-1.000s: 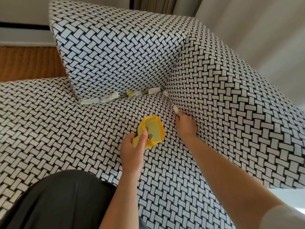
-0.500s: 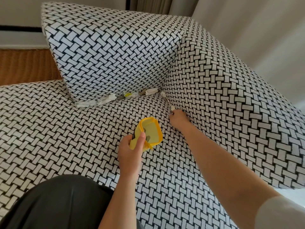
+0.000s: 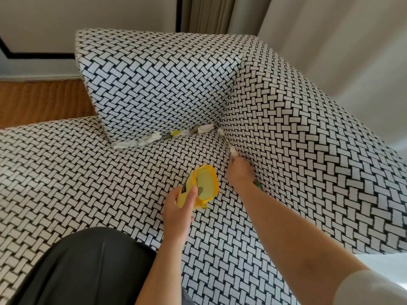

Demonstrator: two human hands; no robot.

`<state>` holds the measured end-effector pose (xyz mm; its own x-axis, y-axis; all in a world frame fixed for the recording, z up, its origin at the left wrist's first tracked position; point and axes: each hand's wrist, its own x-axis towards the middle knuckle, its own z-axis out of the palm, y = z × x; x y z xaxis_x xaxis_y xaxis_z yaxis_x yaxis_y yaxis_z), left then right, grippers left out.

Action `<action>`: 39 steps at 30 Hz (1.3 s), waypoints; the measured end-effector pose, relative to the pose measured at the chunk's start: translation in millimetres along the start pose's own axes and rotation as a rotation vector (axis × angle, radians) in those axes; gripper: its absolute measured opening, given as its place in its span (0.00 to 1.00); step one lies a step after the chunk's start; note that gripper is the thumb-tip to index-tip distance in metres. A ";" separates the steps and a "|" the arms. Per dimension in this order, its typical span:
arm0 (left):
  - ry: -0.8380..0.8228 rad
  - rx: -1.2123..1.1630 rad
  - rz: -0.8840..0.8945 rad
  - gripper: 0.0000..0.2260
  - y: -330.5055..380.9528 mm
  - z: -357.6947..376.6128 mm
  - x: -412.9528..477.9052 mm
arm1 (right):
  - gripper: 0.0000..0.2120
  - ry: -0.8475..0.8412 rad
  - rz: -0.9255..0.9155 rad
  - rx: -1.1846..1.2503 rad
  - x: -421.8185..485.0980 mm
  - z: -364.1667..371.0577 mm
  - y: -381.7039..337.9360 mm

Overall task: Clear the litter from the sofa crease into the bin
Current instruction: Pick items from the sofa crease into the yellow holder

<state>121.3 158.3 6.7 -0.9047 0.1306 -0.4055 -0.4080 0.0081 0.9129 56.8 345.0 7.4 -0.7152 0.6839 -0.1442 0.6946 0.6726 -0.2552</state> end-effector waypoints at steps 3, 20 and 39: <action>0.019 0.056 -0.024 0.45 -4.8 3.7 -9.6 | 0.13 0.080 -0.050 -0.078 -23.0 4.4 11.9; 0.073 0.068 -0.070 0.33 -27.5 17.8 -67.9 | 0.16 -0.003 -0.230 0.173 -97.9 -9.1 76.3; -0.049 0.080 -0.096 0.38 -26.3 14.7 -92.3 | 0.08 -0.011 -0.278 0.824 -165.4 -56.0 45.7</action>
<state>217.4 160.6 20.8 -0.8541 0.1741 -0.4901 -0.4795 0.1016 0.8716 211.1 278.4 73.2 -0.8541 0.5199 0.0177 0.2204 0.3925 -0.8930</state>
